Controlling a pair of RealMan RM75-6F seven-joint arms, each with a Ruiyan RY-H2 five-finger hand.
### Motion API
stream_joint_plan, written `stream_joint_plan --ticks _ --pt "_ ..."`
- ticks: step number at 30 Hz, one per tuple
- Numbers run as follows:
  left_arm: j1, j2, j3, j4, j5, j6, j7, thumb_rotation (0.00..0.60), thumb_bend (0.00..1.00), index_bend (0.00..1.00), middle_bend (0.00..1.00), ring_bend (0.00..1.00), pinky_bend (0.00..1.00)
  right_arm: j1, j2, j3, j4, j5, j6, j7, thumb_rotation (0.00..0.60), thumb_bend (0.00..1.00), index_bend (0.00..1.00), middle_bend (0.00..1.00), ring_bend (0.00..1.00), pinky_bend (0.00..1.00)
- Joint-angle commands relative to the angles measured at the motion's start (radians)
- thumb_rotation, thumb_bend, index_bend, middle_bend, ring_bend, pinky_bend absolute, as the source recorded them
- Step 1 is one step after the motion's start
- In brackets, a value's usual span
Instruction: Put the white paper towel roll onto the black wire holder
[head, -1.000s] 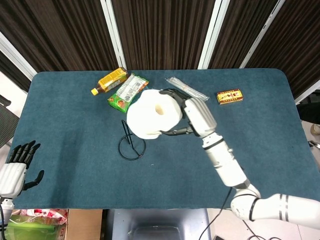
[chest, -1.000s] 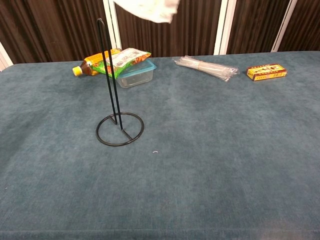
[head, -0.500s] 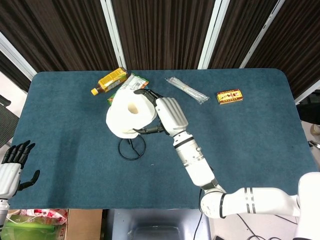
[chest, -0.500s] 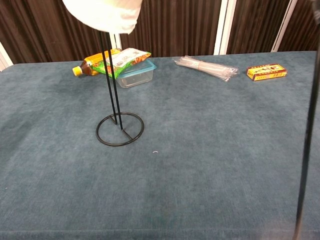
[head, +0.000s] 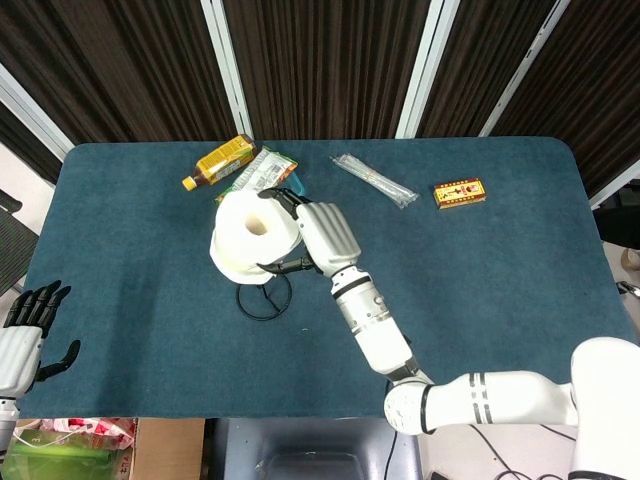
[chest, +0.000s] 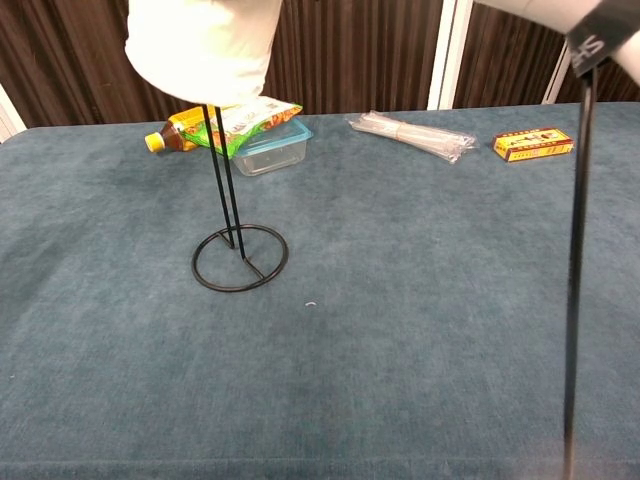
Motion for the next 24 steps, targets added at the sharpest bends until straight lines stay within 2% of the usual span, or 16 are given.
stream_joint_plan --ticks 1,2,3,4,5,6,8,9,11,13,20,24 --pt "0.0 0.001 0.0 -0.001 0.001 0.0 0.0 0.6 0.4 0.05 0.0 0.0 0.05 0.029 -0.017 -0.001 0.004 0.051 0.014 -0.051 0.6 0.28 0.86 0.73 0.74 0.78" --pt "0.0 0.002 0.0 -0.002 0.001 0.001 0.0 0.6 0.4 0.05 0.0 0.0 0.05 0.034 -0.019 -0.003 0.002 0.062 0.016 -0.065 0.6 0.28 0.83 0.73 0.73 0.78" --pt "0.0 0.002 0.0 -0.003 0.002 0.001 -0.001 0.6 0.4 0.05 0.0 0.0 0.05 0.038 -0.02 -0.006 0.0 0.069 0.017 -0.074 0.6 0.27 0.77 0.72 0.71 0.76" --pt "0.0 0.001 0.001 -0.003 0.002 0.001 -0.001 0.6 0.4 0.05 0.0 0.0 0.05 0.041 -0.022 -0.009 -0.001 0.075 0.02 -0.082 0.6 0.27 0.69 0.7 0.68 0.73" --pt "0.0 0.0 0.0 -0.001 0.002 0.0 -0.002 0.6 0.4 0.05 0.0 0.0 0.05 0.041 -0.023 -0.012 -0.004 0.08 0.021 -0.085 0.6 0.28 0.56 0.64 0.61 0.69" --pt "0.0 0.0 0.0 0.0 0.003 0.0 -0.004 0.6 0.4 0.05 0.0 0.0 0.05 0.04 -0.022 -0.014 -0.008 0.084 0.017 -0.082 0.6 0.27 0.37 0.53 0.5 0.62" --pt "0.0 0.0 0.0 0.001 0.004 0.002 -0.006 0.6 0.4 0.05 0.0 0.0 0.05 0.035 -0.013 -0.013 -0.015 0.092 -0.002 -0.067 0.6 0.27 0.13 0.35 0.32 0.48" --pt "0.0 0.001 0.0 0.001 0.004 0.002 -0.007 0.6 0.4 0.05 0.0 0.0 0.05 0.031 -0.003 -0.012 -0.022 0.096 -0.014 -0.06 0.6 0.26 0.03 0.22 0.19 0.36" --pt "-0.001 0.0 -0.001 0.002 0.003 0.001 -0.008 0.6 0.4 0.05 0.0 0.0 0.05 0.022 0.021 -0.014 -0.035 0.095 -0.029 -0.052 0.6 0.22 0.0 0.08 0.05 0.22" --pt "-0.002 -0.001 -0.001 0.002 0.002 0.0 -0.006 0.6 0.4 0.05 0.0 0.0 0.05 0.01 0.048 -0.018 -0.051 0.091 -0.04 -0.044 0.6 0.17 0.0 0.01 0.0 0.15" --pt "0.001 -0.005 0.004 0.009 0.012 0.006 -0.008 0.6 0.4 0.05 0.0 0.0 0.05 -0.011 0.13 -0.032 -0.082 0.102 -0.078 -0.044 0.6 0.13 0.0 0.0 0.0 0.06" --pt "0.0 -0.007 0.004 0.011 0.017 0.009 -0.01 0.6 0.4 0.05 0.0 0.0 0.05 -0.043 0.209 -0.085 -0.146 0.042 -0.084 -0.08 0.6 0.12 0.0 0.0 0.0 0.02"
